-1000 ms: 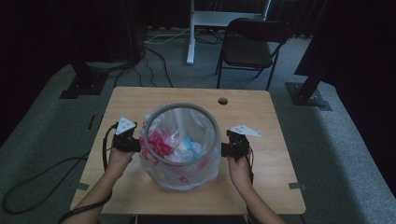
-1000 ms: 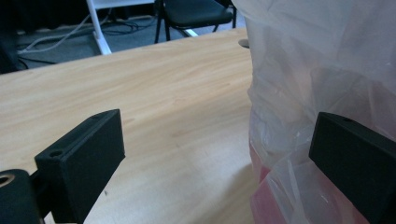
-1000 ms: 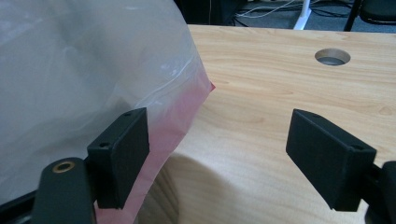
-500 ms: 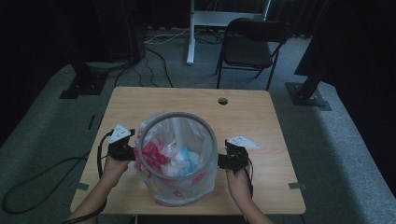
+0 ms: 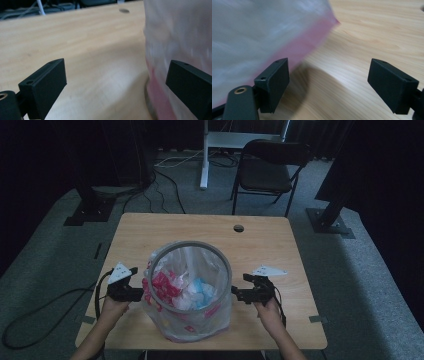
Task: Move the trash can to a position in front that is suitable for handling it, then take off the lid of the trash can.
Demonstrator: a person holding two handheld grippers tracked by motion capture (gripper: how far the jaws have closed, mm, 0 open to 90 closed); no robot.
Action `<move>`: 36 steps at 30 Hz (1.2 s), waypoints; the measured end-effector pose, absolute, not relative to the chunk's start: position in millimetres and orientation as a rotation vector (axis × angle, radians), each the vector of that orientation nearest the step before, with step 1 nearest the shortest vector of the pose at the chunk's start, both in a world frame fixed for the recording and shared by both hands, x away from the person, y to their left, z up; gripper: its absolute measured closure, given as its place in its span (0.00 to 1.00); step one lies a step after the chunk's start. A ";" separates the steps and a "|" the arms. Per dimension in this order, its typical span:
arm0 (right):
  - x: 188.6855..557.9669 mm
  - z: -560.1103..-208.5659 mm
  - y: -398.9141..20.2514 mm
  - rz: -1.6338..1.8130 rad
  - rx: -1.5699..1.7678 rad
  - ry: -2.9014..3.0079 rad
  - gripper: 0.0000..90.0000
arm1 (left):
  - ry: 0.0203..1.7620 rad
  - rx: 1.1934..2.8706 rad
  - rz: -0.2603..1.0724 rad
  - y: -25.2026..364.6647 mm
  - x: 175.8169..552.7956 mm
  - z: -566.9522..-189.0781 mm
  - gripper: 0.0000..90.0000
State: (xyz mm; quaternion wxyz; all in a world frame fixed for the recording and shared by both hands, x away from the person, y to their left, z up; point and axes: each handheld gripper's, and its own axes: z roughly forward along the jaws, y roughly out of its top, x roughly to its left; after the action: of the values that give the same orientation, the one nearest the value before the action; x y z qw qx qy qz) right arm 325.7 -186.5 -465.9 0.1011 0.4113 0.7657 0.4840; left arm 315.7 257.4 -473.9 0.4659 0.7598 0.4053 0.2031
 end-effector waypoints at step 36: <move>346.4 -330.6 -227.1 1.676 0.731 2.309 0.34 | 0.913 1.861 0.344 281.0 270.8 -518.6 0.03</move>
State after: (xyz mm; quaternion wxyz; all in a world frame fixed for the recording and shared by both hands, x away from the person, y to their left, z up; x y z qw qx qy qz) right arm 346.4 -227.1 -330.6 0.0981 0.2472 0.7801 0.5664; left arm 270.8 281.0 -518.6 0.4971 0.7684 0.3772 0.1419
